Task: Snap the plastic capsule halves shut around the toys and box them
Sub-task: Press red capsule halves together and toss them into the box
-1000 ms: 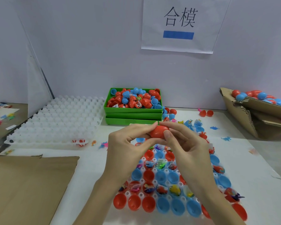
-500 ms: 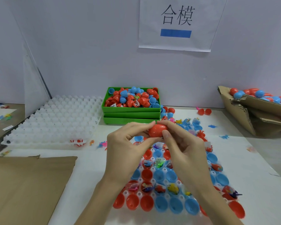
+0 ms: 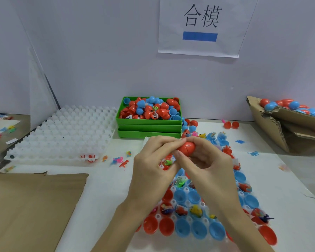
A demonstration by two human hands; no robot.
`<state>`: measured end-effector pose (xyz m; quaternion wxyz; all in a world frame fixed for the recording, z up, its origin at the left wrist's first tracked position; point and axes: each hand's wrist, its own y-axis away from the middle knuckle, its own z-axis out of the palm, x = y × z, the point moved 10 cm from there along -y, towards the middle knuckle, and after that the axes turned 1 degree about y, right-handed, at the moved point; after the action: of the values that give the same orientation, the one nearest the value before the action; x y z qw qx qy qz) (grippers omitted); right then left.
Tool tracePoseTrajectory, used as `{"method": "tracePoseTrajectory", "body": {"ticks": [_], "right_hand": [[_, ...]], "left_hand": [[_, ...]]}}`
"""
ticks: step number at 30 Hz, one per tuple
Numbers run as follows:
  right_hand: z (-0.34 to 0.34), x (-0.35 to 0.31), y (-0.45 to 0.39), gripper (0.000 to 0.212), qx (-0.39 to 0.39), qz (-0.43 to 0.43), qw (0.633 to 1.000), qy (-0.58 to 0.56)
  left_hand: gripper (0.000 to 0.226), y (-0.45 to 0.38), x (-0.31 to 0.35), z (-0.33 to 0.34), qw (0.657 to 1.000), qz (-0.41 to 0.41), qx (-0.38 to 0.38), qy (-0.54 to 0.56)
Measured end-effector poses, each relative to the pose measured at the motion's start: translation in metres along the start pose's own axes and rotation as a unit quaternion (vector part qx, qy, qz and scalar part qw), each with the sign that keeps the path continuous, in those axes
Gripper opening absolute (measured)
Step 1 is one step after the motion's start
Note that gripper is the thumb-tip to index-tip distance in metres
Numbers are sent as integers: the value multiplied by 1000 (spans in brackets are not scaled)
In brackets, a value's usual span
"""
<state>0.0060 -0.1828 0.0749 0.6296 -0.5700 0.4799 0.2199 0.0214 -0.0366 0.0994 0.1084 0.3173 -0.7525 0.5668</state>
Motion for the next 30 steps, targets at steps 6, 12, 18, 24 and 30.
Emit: {"method": "tracePoseTrajectory", "body": {"ticks": [6, 12, 18, 24, 30], "right_hand": [[16, 8, -1, 49, -89, 35, 993, -72], [36, -1, 4, 39, -210, 74, 944, -244], [50, -6, 14, 49, -264, 135, 849, -437], [42, 5, 6, 55, -175, 144, 915, -334], [34, 8, 7, 58, -103, 123, 946, -282]], "left_hand": [[50, -2, -13, 9, 995, -39, -62, 66], [40, -4, -8, 12, 969, -42, -141, 198], [36, -11, 3, -2, 983, 4, -80, 166], [44, -10, 2, 0, 988, 28, -78, 129], [56, -6, 3, 6, 988, 18, -74, 132]]}}
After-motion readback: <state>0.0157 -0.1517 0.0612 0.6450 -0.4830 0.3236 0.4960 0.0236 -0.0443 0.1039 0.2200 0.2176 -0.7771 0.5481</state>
